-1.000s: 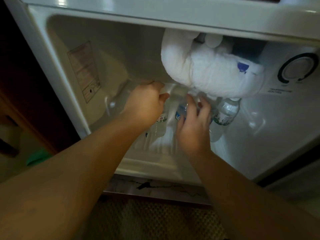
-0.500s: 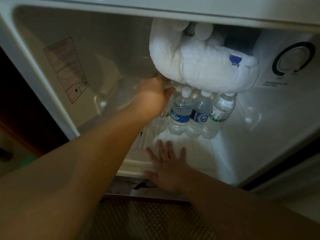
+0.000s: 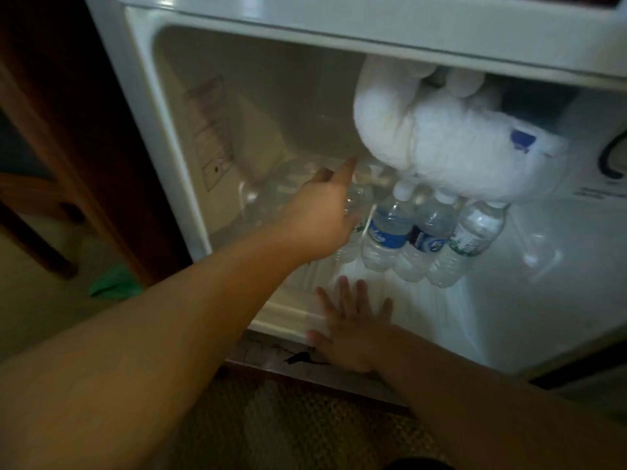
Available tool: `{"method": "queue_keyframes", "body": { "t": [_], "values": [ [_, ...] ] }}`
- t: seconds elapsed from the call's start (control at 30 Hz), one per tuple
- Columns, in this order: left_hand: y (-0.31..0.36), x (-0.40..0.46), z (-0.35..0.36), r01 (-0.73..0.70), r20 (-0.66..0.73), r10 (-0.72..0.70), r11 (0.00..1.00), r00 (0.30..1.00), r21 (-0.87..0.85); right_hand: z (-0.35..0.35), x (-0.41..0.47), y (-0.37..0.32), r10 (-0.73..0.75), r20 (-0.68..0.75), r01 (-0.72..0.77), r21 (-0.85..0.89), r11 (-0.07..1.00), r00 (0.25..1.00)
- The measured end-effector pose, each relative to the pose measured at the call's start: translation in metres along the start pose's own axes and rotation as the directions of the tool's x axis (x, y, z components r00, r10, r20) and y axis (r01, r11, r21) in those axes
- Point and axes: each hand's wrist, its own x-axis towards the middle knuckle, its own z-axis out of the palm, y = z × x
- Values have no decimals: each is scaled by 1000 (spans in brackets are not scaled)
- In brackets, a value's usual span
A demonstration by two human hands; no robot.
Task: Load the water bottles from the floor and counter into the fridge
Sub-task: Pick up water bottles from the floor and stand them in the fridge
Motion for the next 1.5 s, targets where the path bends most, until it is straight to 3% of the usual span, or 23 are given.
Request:
{"method": "queue_keyframes", "body": {
  "t": [0.07,0.17,0.23,0.37,0.5,0.67,0.73,0.87,1.0,1.1,1.2,1.3,1.4,1.5],
  "values": [
    [-10,-36,-16,-20,64,21,1000,998,-13,-17,-7,-14,51,71,-51,-15,999,996],
    [-39,-109,-56,-7,290,36,995,956,-101,-50,-21,-53,91,134,-74,-123,990,987],
    [-68,-164,-93,124,344,-78,985,936,-115,-66,-36,-90,-56,92,78,-256,964,994],
    [-115,-280,-169,447,198,-429,893,881,-54,-70,-65,-179,-457,68,457,-268,848,887],
    [-160,-386,-195,749,-44,-751,661,659,-56,-44,-68,-261,-646,79,650,-94,754,760],
    [-217,-489,-163,950,-205,-939,299,275,-95,23,-43,-349,-691,216,692,86,717,690],
    [-233,-514,-141,981,-178,-974,162,142,-105,53,-40,-380,-704,263,701,124,702,659],
    [-265,-538,-94,999,-21,-1000,-21,-21,-31,111,-30,-441,-706,287,695,159,701,647],
    [-303,-565,-49,979,24,-979,-205,-205,-6,155,-13,-487,-663,215,581,340,739,717],
    [-318,-587,-17,943,55,-942,-329,-332,53,182,1,-510,-592,184,500,377,780,785],
    [-326,-607,9,914,89,-912,-394,-402,93,200,8,-520,-481,146,396,392,830,864],
    [-329,-619,22,897,138,-888,-441,-440,22,199,11,-516,-407,162,291,474,831,899],
    [-325,-623,26,922,85,-920,-386,-383,-28,182,13,-490,-367,177,201,587,784,913],
    [-310,-610,17,957,-49,-956,-285,-288,-44,151,2,-455,-471,101,286,677,678,877]
  ]
}}
